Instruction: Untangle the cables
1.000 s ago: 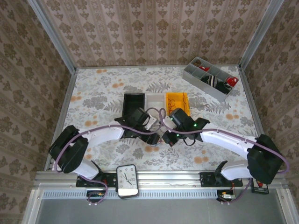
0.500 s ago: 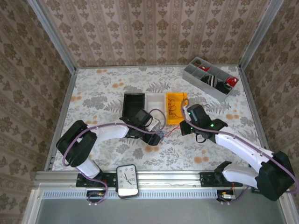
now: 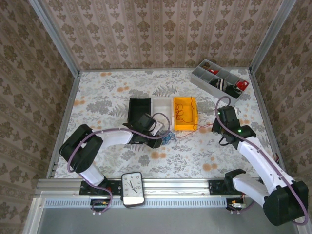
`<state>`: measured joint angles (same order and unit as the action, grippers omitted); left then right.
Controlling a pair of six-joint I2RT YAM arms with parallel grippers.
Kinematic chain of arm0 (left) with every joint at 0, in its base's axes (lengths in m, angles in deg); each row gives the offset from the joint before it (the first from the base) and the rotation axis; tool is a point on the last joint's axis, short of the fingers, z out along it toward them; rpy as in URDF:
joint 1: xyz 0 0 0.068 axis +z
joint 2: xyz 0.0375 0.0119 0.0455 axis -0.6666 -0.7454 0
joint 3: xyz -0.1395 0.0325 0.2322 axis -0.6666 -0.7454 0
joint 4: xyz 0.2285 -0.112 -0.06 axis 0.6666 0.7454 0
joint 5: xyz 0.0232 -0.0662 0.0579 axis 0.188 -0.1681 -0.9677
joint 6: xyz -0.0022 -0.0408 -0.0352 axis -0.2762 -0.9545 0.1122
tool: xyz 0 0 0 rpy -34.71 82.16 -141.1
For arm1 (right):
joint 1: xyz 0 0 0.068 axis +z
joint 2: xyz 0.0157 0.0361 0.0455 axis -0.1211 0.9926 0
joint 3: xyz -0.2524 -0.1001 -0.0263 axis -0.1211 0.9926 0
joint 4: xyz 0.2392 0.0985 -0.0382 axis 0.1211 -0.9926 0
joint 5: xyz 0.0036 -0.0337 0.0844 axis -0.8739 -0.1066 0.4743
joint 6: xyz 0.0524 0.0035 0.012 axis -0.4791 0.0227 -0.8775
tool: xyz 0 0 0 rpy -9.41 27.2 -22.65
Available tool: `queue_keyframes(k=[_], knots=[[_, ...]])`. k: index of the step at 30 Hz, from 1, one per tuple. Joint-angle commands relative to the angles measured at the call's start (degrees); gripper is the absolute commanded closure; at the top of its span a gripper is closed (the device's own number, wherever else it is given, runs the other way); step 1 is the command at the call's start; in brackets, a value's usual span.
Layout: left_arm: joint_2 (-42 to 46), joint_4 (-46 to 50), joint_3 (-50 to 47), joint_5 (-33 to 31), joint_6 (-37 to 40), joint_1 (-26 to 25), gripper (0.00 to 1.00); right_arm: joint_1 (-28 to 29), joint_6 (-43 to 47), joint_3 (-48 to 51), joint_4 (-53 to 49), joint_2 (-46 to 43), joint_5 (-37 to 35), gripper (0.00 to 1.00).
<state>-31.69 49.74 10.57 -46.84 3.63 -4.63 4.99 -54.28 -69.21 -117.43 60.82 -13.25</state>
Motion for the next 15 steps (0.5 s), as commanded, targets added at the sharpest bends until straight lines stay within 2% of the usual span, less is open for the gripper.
queue_keyframes(k=[1,5,8,12,15], knots=[[-3.0,5.4,-2.8,-0.3,-1.0,-0.2,0.84,-3.2,-1.6,-2.1,-4.6,-1.8,-5.8,1.00],[-2.9,5.7,-3.0,-1.0,-1.3,-0.2,1.00,-7.3,-0.1,-3.9,-6.0,-2.1,-7.9,1.00],[-2.3,5.8,-3.3,-1.9,-1.6,-0.2,1.00,-10.0,1.4,-6.2,-6.3,-2.1,-9.5,1.00],[-0.3,5.3,-3.4,-1.0,-2.0,-0.2,1.00,-10.5,4.6,-8.8,-1.7,-3.7,-3.0,1.00],[2.5,4.4,-3.2,-1.1,-2.7,-0.2,0.90,-10.1,6.1,-11.9,0.5,-3.3,2.3,1.00]])
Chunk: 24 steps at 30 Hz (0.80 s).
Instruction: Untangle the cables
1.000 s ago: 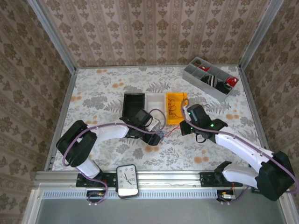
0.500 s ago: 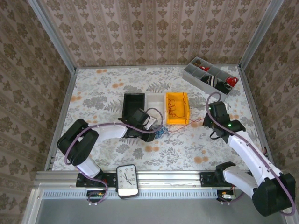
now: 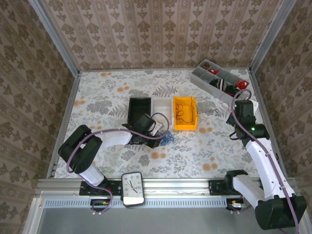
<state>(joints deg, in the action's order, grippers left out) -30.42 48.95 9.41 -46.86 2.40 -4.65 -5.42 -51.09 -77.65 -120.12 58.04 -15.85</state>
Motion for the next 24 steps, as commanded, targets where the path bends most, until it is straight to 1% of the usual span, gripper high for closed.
queue_keyframes(k=[1,2,4,5,6,7,11,13,19,21,24], knots=[[2.4,4.5,-2.1,-0.7,-1.6,-0.1,0.85,0.5,3.5,-4.9,3.0,0.4,6.4,1.00],[3.3,3.7,-2.1,-0.2,-1.7,0.0,0.80,0.6,4.0,-6.2,2.6,1.6,7.3,1.00],[5.1,2.4,-1.7,1.3,-2.1,0.1,0.56,1.5,4.9,-10.1,0.9,4.9,8.9,1.00],[5.7,2.0,-1.3,1.9,-2.3,0.2,0.47,1.9,5.4,-11.5,0.2,6.3,9.6,1.00],[6.3,1.7,-0.9,2.1,-2.7,0.2,0.40,2.4,5.7,-13.3,-0.8,8.2,10.2,1.00],[6.9,1.5,-0.4,2.2,-3.0,0.3,0.36,2.7,5.7,-14.9,-1.9,10.0,11.0,1.00],[10.0,2.2,2.0,1.2,-3.1,0.5,0.25,3.3,5.1,-19.6,-5.3,16.1,17.9,1.00],[12.2,1.5,2.4,0.2,-3.4,0.7,0.22,4.2,4.9,-21.3,-7.2,19.1,20.5,1.00],[18.9,-2.7,-0.3,-6.8,-8.4,3.1,0.18,7.5,5.3,-20.6,-8.1,23.2,22.1,1.00],[20.5,-4.5,-1.9,-7.3,-9.6,3.9,0.18,8.4,5.0,-20.7,-8.8,24.5,22.5,1.00],[21.5,-4.0,-2.7,-7.4,-10.3,5.0,0.18,9.6,4.8,-20.6,-10.0,25.8,22.7,1.00]])
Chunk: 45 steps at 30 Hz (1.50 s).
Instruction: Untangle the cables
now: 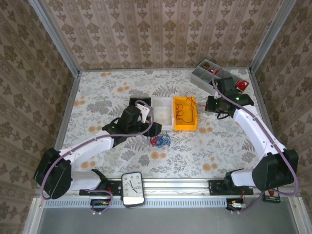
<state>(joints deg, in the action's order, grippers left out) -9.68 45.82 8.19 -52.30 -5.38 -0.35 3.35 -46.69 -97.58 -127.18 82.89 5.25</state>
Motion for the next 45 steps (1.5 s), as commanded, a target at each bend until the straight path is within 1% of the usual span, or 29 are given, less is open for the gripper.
queue_keyframes(k=[1,5,7,12,19,22,25,28,37,45], knots=[[1.0,-0.6,-1.7,-2.0,-2.5,0.8,0.18,1.1,0.5,-0.5,-3.2,1.3,1.8,1.00],[1.5,0.0,-2.6,-2.4,-2.6,0.9,0.18,1.8,0.4,-0.1,-4.0,2.2,2.5,1.00],[1.3,0.0,-2.9,-2.5,-2.7,1.0,0.18,2.5,0.4,-0.2,-4.6,4.0,2.4,1.00],[1.0,0.3,-3.0,-2.2,-2.5,0.9,0.18,4.1,0.5,-2.0,-6.8,5.7,2.1,1.00],[1.0,0.5,-3.4,-2.1,-2.1,1.0,0.19,5.3,1.6,-2.1,-11.3,5.8,0.2,1.00],[0.6,0.5,-3.3,-2.0,-2.0,0.9,0.19,5.8,1.3,-1.5,-10.9,5.2,-0.5,1.00],[0.0,0.3,-3.1,-2.0,-1.9,1.0,0.19,6.7,0.7,-2.7,-9.9,6.6,-2.3,1.00],[-0.9,0.4,-2.4,-1.6,-1.6,0.9,0.19,7.9,0.5,-4.9,-8.8,9.3,-4.0,1.00],[-0.4,1.2,-2.1,-1.6,-2.1,0.9,0.19,11.7,2.1,-15.2,-9.3,22.8,-9.7,1.00],[0.3,2.6,-1.9,-1.7,-2.0,0.9,0.19,13.8,4.2,-20.0,-10.1,31.5,-12.0,1.00]])
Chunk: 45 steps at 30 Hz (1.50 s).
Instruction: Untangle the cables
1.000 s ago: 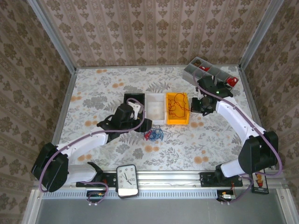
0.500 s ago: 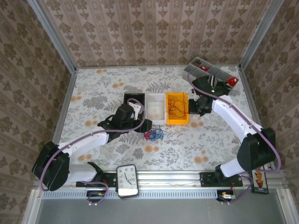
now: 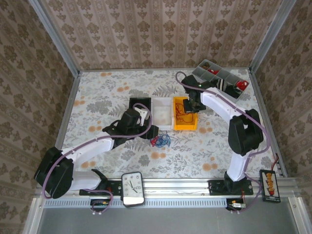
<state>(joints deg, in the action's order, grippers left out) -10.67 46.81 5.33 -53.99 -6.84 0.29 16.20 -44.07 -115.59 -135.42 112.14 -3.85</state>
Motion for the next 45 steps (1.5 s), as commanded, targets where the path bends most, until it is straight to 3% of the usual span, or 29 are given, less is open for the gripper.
queue_keyframes(k=[1,12,19,27,30,32,35,39,45], knots=[[1.3,1.7,1.0,-0.1,-0.5,0.3,0.19,1.3,1.8,-2.4,-2.0,3.4,-3.5,1.00],[1.7,2.5,1.1,-1.1,-0.6,0.3,0.19,4.2,0.7,-3.5,-0.1,8.5,-5.5,0.98],[1.8,2.2,1.0,-1.7,-0.9,0.4,0.18,4.3,0.6,-3.8,1.3,3.0,-6.5,0.80],[1.5,1.7,0.8,-1.9,-0.9,0.4,0.17,3.9,-0.4,-1.4,2.3,-3.4,-9.0,0.46],[1.5,1.5,0.4,-1.9,-1.1,0.4,0.17,4.0,0.2,1.5,5.3,-7.3,-7.6,0.45],[1.6,1.7,0.0,-2.0,-1.2,0.5,0.17,4.8,2.7,5.7,10.2,-11.0,-2.7,0.47],[2.3,1.6,-1.6,-2.7,-2.4,1.4,0.17,8.3,5.8,12.2,16.0,-15.9,6.3,0.49],[4.2,3.1,-3.9,-5.7,-5.5,3.6,0.17,17.7,9.6,19.8,20.2,-18.9,14.5,0.50],[8.6,14.6,-6.2,-22.1,-15.9,7.6,0.16,28.5,10.8,19.9,22.0,-13.4,18.5,0.52]])
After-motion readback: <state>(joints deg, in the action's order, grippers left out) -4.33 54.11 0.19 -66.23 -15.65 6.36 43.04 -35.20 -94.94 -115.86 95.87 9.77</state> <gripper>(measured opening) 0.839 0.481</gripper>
